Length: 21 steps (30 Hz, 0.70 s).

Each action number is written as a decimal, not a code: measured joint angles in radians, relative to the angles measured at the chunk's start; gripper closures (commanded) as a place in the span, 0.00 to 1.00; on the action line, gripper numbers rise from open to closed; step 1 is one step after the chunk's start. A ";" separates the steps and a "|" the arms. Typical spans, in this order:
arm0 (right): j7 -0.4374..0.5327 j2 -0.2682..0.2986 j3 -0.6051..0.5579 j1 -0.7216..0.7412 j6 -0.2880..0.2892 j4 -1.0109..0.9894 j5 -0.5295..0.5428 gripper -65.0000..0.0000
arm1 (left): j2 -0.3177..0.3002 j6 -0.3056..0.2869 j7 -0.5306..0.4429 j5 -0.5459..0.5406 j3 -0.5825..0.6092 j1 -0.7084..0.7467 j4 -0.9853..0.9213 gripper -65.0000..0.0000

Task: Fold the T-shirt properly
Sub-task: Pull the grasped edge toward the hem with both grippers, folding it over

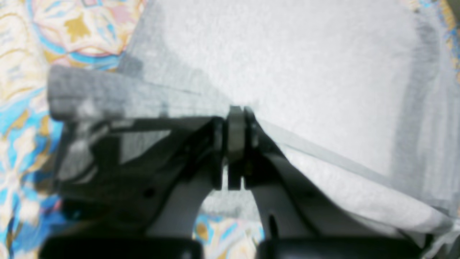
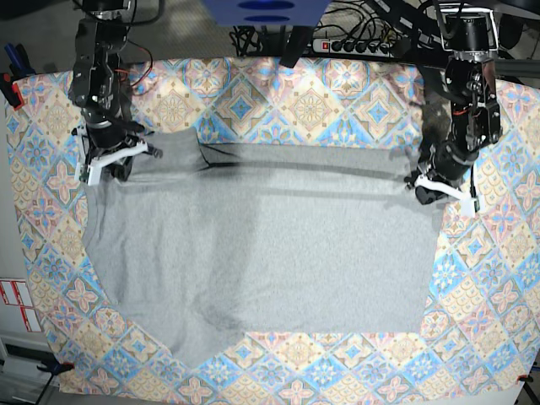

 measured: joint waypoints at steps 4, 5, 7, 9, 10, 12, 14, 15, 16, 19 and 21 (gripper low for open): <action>0.010 0.000 -0.002 0.064 0.001 -0.068 0.000 1.00 | 0.002 -0.004 -0.002 0.033 0.033 -0.074 -0.053 1.00; 0.006 0.000 -0.003 0.077 0.000 -0.084 0.000 1.00 | 0.002 -0.002 -0.002 0.034 0.038 -0.091 -0.068 1.00; 0.002 0.000 -0.004 0.098 0.000 -0.107 0.000 1.00 | 0.003 -0.003 -0.001 0.035 0.045 -0.117 -0.095 1.00; 0.001 0.000 -0.004 0.123 0.000 -0.126 0.000 1.00 | 0.003 -0.004 -0.002 0.036 0.046 -0.134 -0.120 1.00; 0.001 0.000 -0.004 0.138 0.001 -0.135 0.000 1.00 | 0.003 -0.004 -0.002 0.036 0.046 -0.141 -0.134 1.00; 0.000 0.000 -0.004 0.170 0.001 -0.153 0.000 1.00 | 0.003 -0.001 -0.001 0.037 0.046 -0.155 -0.163 1.00; 0.004 0.000 -0.005 0.203 0.005 -0.176 0.002 1.00 | 0.003 -0.002 -0.014 0.035 0.046 -0.158 -0.174 1.00; 0.003 0.000 -0.005 0.222 0.004 -0.193 0.004 1.00 | 0.003 -0.004 -0.037 0.036 0.046 -0.158 -0.176 1.00; 0.003 0.000 -0.013 0.236 0.002 -0.210 0.001 1.00 | 0.007 -0.003 -0.049 0.039 0.045 -0.158 -0.176 1.00; 0.008 0.003 -0.063 0.277 -0.007 -0.256 -0.003 1.00 | 0.021 -0.004 -0.069 0.064 0.045 -0.159 -0.197 1.00; 0.011 0.000 -0.090 0.305 -0.004 -0.283 -0.003 1.00 | 0.027 -0.004 -0.074 0.085 0.045 -0.162 -0.237 1.00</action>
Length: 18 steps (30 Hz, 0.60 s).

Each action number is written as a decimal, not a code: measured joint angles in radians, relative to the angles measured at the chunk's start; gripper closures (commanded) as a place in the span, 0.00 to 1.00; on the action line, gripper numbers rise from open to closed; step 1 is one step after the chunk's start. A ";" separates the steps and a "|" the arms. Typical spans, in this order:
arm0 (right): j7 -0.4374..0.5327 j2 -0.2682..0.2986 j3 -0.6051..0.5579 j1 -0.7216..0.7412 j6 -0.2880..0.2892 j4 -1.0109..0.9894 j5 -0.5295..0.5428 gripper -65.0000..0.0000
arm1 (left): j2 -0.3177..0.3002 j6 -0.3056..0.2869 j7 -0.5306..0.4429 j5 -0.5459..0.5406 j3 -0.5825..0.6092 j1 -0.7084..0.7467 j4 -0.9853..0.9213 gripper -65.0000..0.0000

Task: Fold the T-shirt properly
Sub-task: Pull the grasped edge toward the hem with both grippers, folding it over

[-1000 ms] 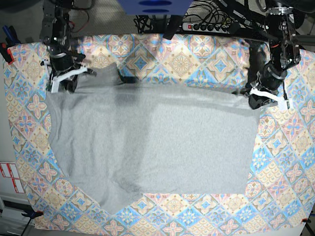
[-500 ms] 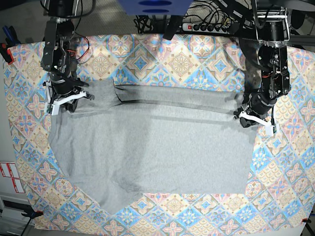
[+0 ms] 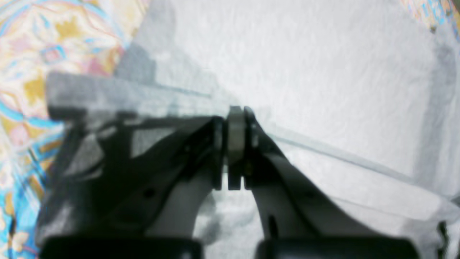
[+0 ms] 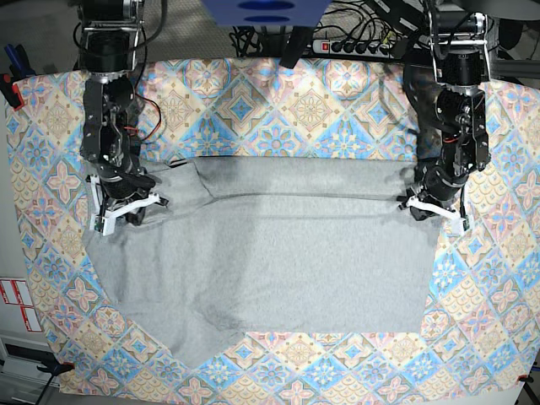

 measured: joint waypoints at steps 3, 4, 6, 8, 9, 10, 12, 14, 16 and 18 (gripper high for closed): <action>0.009 0.000 -0.008 0.021 0.005 -0.038 0.003 0.99 | 0.010 0.008 0.001 0.011 -0.002 -0.007 -0.058 1.00; 0.008 0.000 -0.008 0.022 0.004 -0.047 0.002 0.99 | 0.014 0.008 0.002 0.012 -0.002 -0.008 -0.063 1.00; 0.006 0.001 -0.007 0.026 -0.004 -0.064 -0.002 0.99 | 0.023 0.006 0.002 0.012 -0.002 -0.023 -0.066 1.00; 0.003 0.003 -0.007 0.026 -0.003 -0.064 -0.002 0.95 | 0.023 0.002 -0.006 0.007 -0.002 -0.034 -0.066 1.00; 0.003 0.003 -0.007 0.032 -0.003 -0.064 -0.001 0.91 | 0.022 0.003 -0.010 0.007 -0.002 -0.035 -0.066 1.00; 0.004 0.003 -0.007 0.039 -0.003 -0.066 -0.001 0.88 | 0.021 0.003 -0.010 0.007 -0.002 -0.035 -0.066 1.00; 0.008 0.002 -0.007 0.050 -0.002 -0.066 -0.001 0.80 | 0.020 0.004 -0.009 0.007 -0.002 -0.029 -0.066 1.00; 0.009 0.002 -0.006 0.051 0.001 -0.058 -0.001 0.74 | 0.020 0.008 -0.008 0.011 -0.003 -0.024 -0.066 0.93; 0.011 0.003 -0.003 0.034 -0.003 -0.045 -0.002 0.70 | 0.020 0.008 -0.006 0.010 -0.004 -0.027 -0.066 0.83; 0.009 0.003 0.000 0.000 -0.003 -0.021 -0.003 0.68 | 0.017 0.008 -0.008 0.006 -0.006 -0.029 -0.065 0.70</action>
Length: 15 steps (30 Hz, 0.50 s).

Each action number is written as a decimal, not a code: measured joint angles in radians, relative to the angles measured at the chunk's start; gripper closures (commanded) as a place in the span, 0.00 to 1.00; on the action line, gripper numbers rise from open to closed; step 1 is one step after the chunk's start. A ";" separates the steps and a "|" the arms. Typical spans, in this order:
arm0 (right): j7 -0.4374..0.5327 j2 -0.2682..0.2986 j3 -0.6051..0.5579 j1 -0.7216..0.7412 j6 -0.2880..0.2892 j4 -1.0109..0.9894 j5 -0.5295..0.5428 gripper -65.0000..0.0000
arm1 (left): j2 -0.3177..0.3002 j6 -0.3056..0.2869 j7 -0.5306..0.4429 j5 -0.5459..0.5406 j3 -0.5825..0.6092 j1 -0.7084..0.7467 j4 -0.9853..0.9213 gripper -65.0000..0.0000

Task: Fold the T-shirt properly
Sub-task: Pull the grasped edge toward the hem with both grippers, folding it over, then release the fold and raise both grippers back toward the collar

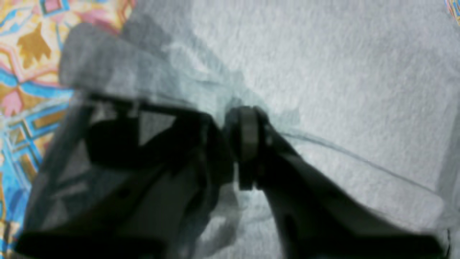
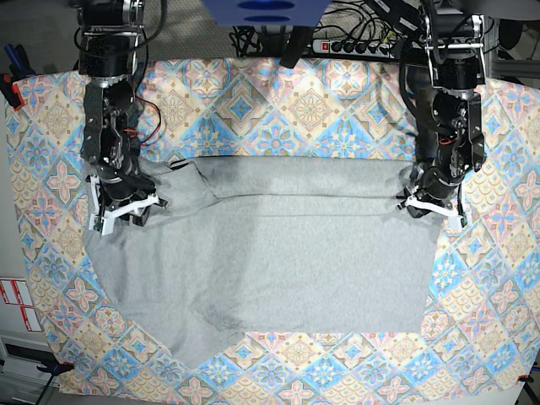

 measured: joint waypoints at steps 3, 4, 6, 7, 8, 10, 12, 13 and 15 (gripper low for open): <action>-0.005 0.018 -0.002 -0.056 0.003 0.053 0.002 0.66 | -0.005 0.003 0.002 0.000 -0.003 0.005 0.003 0.57; -0.005 0.024 -0.002 -0.074 -0.003 0.077 0.001 0.66 | -0.006 0.006 0.011 0.002 -0.004 0.012 0.015 0.54; 0.001 0.034 0.004 -0.116 -0.003 0.132 0.000 0.65 | -0.015 -0.002 0.010 -0.007 -0.011 0.057 0.079 0.52; -0.004 0.039 0.011 -0.137 0.004 0.158 0.002 0.65 | -0.015 -0.001 0.011 -0.007 -0.027 0.085 0.122 0.52; -0.002 0.041 0.021 -0.155 0.007 0.180 0.004 0.65 | -0.016 0.002 0.014 -0.011 -0.041 0.105 0.160 0.52; -0.003 0.043 0.031 -0.203 -0.004 0.227 -0.002 0.65 | -0.022 0.006 0.017 -0.003 -0.066 0.160 0.241 0.52; -0.006 0.046 0.032 -0.244 -0.002 0.262 -0.001 0.65 | -0.022 0.005 0.031 -0.006 -0.079 0.204 0.296 0.52; -0.006 0.043 0.035 -0.261 0.001 0.277 0.003 0.65 | -0.019 0.003 0.056 -0.005 -0.081 0.222 0.313 0.52; -0.010 0.041 0.056 -0.289 0.011 0.292 0.004 0.65 | 0.003 0.003 0.061 -0.007 -0.081 0.250 0.322 0.52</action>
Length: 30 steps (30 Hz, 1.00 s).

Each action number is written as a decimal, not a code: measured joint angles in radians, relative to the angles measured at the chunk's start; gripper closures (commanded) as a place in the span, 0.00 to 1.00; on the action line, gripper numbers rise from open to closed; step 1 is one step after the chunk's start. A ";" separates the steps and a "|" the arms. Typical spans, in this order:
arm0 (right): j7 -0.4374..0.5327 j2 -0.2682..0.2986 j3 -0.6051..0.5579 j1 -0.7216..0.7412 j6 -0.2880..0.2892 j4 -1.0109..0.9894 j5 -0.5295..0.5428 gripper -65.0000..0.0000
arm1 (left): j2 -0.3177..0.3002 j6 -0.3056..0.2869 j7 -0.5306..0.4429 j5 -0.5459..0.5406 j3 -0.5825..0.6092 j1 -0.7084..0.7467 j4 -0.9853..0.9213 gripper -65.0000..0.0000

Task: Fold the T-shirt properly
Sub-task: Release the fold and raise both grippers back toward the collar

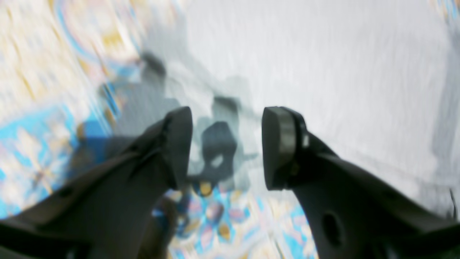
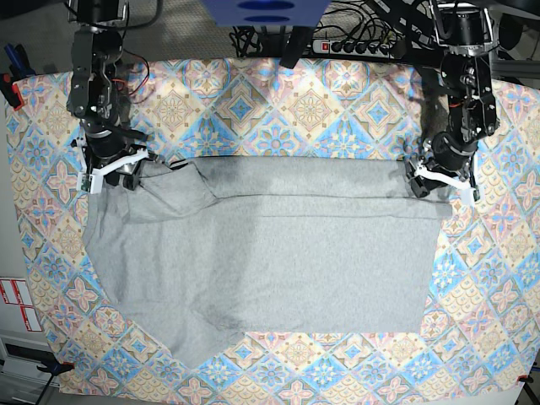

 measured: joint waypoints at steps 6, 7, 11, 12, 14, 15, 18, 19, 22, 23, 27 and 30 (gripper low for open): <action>0.001 0.004 0.015 -0.053 -0.011 0.002 -0.002 0.65 | 0.008 0.000 0.003 -0.019 -0.002 0.063 -0.006 0.52; 0.000 0.003 0.015 -0.056 -0.011 0.002 -0.002 0.65 | 0.010 0.000 0.006 -0.035 -0.018 0.072 -0.006 0.52; 0.001 0.003 0.015 -0.059 -0.011 0.002 -0.002 0.65 | 0.006 0.002 0.001 -0.087 -0.093 0.087 -0.028 0.52; 0.000 0.004 0.016 -0.060 -0.011 0.002 -0.002 0.65 | 0.003 0.000 0.000 -0.097 -0.103 0.084 -0.050 0.52; 0.000 0.004 0.015 -0.063 -0.011 0.002 -0.002 0.65 | 0.003 -0.001 -0.006 -0.105 -0.117 0.073 -0.106 0.52; 0.000 0.003 0.013 -0.064 -0.012 0.002 -0.002 0.65 | 0.005 -0.008 -0.018 -0.113 -0.121 0.068 -0.123 0.52; 0.001 0.002 0.010 -0.063 -0.001 0.002 -0.001 0.65 | 0.000 -0.019 -0.036 -0.124 -0.122 0.027 -0.185 0.52; -0.001 0.003 0.010 -0.063 -0.005 0.002 -0.002 0.65 | 0.000 -0.019 -0.041 -0.124 -0.122 0.013 -0.198 0.52; 0.005 0.004 0.011 -0.063 -0.011 0.002 -0.002 0.65 | 0.018 -0.021 -0.047 -0.124 -0.123 -0.032 -0.245 0.52; 0.005 0.003 0.010 -0.063 -0.011 0.002 -0.002 0.65 | 0.024 -0.025 -0.058 -0.123 -0.126 -0.052 -0.262 0.52; 0.000 0.003 0.012 -0.063 -0.013 0.002 -0.002 0.65 | 0.042 -0.025 -0.066 -0.118 -0.122 -0.111 -0.315 0.53; 0.000 0.003 0.015 -0.063 -0.011 0.002 -0.002 0.65 | 0.062 -0.019 -0.049 -0.109 -0.119 -0.132 -0.317 0.66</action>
